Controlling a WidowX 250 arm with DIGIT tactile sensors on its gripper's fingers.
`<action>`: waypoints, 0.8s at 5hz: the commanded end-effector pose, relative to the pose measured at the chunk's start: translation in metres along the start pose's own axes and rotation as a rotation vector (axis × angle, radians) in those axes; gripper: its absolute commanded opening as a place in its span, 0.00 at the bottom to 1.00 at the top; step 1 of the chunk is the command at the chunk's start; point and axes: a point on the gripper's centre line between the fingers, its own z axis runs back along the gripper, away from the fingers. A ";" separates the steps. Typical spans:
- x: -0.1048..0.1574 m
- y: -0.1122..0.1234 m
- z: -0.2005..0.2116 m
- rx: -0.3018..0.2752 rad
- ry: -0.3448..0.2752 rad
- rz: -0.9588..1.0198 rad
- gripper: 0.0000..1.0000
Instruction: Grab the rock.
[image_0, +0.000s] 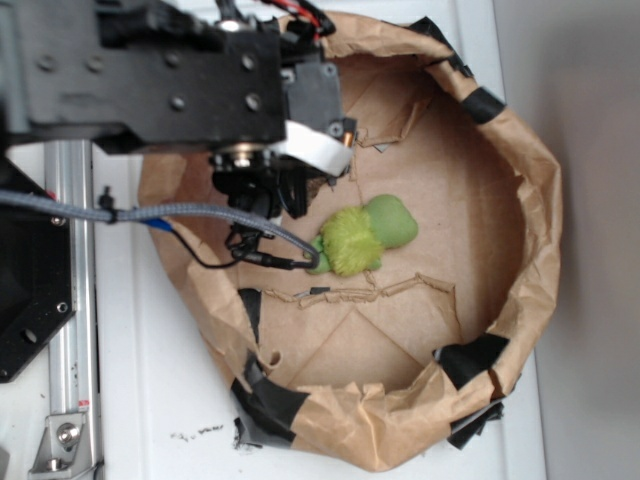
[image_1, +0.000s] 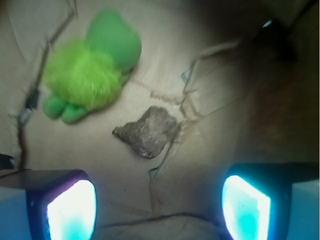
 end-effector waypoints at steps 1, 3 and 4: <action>0.020 -0.001 -0.025 -0.001 -0.013 -0.099 1.00; 0.016 0.003 -0.044 -0.025 0.017 -0.190 1.00; 0.011 0.006 -0.044 -0.024 0.017 -0.188 1.00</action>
